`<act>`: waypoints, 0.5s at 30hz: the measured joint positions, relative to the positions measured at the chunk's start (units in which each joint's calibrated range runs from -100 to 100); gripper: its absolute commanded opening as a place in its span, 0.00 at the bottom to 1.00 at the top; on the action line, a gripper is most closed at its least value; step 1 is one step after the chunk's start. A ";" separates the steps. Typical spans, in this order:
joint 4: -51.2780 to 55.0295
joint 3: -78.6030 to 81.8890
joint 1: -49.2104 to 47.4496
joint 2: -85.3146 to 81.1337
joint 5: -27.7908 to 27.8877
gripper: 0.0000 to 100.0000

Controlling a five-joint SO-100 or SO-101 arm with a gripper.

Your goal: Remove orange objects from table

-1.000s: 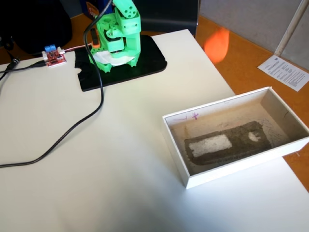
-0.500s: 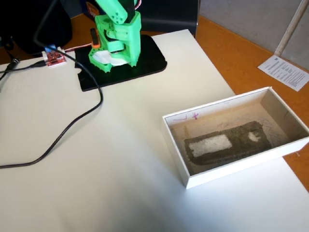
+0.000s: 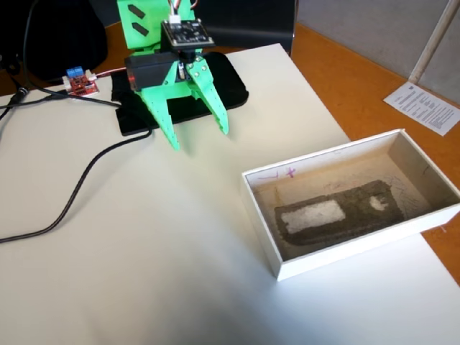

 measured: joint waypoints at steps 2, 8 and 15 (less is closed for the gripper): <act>0.60 2.34 0.98 -2.05 0.10 0.31; 1.89 5.62 5.17 -2.77 -3.52 0.31; 2.38 5.81 5.74 -2.77 -16.70 0.29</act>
